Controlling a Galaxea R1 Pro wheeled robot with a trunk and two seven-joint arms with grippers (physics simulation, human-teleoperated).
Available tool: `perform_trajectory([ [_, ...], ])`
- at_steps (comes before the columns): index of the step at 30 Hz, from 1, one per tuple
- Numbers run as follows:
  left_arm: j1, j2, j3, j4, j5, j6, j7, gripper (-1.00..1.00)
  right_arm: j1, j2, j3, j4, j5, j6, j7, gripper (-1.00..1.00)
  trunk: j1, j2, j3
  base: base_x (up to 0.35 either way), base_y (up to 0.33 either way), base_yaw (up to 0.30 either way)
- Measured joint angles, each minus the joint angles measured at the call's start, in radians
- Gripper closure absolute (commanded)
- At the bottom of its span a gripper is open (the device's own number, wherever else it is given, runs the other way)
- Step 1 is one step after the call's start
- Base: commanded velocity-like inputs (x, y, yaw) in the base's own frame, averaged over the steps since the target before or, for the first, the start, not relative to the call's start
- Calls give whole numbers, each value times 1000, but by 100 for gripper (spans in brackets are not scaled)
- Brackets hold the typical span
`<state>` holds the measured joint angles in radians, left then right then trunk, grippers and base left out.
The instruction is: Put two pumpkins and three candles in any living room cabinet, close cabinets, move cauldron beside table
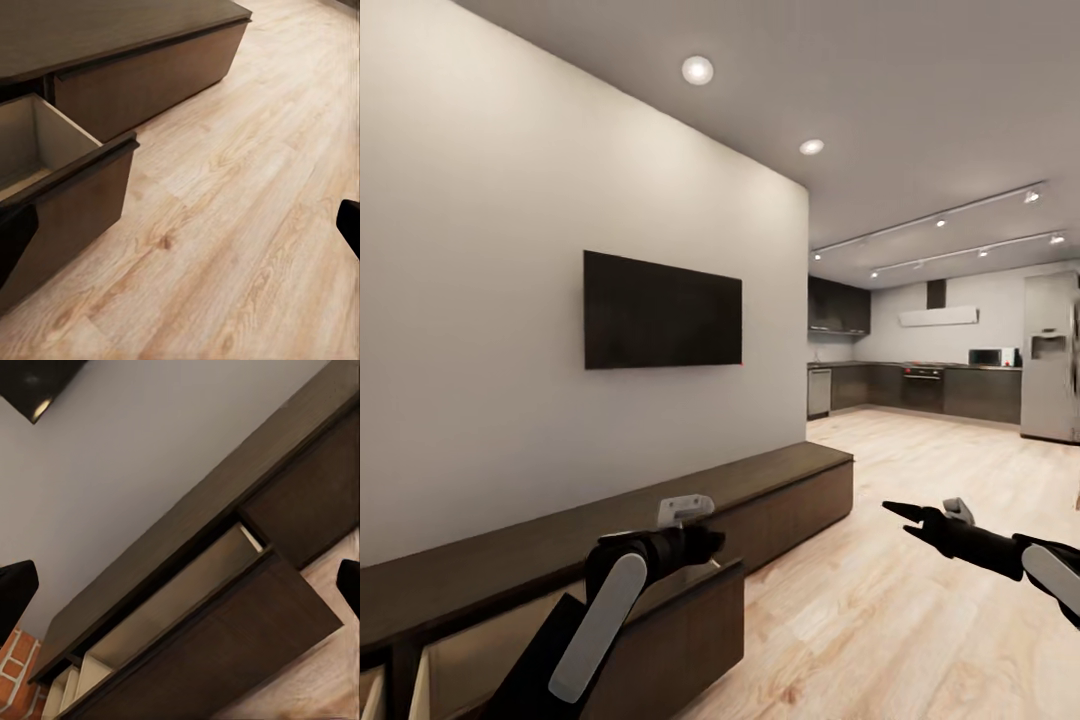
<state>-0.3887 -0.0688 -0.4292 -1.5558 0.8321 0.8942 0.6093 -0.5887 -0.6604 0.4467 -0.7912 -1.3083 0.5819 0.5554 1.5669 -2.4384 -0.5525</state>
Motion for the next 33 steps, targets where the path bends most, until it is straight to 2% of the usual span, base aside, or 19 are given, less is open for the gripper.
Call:
perform_trajectory([
  [6, 0, 0, 0, 0, 0, 0, 0, -100, 0, 1, 0, 30, 0, -1, 0, -100, 0, 0, 5, -2, 0, -256],
  [11, 0, 0, -21, 0, -2, 0, 0, -100, 0, 2, -1, 46, -1, -2, 0, -100, -19, 35, 23, 0, 0, -237],
  [12, 0, 0, -29, 0, -3, 0, 0, -100, 0, 2, -2, 75, -2, -2, 0, -100, -23, 42, 26, 0, 0, -103],
  [17, 0, 0, -42, 0, -4, 0, 0, -100, 0, 6, -4, 160, -58, -3, 0, -100, -42, 77, 41, 0, 0, -33],
  [21, 0, 0, -46, 0, -4, 0, 0, -100, 0, 7, -5, 175, -96, -1, -1, -100, -57, 105, 51, 0, 0, 46],
  [25, 0, 0, -66, 0, -6, 0, 0, -100, 0, 7, -5, 178, -137, 0, -1, -100, -73, 133, 58, 0, 0, 83],
  [33, 0, -1, -73, 0, -4, 1, 0, -100, 0, 7, -5, 179, -152, 2, -1, -100, -103, 189, 71, 0, 0, 17],
])
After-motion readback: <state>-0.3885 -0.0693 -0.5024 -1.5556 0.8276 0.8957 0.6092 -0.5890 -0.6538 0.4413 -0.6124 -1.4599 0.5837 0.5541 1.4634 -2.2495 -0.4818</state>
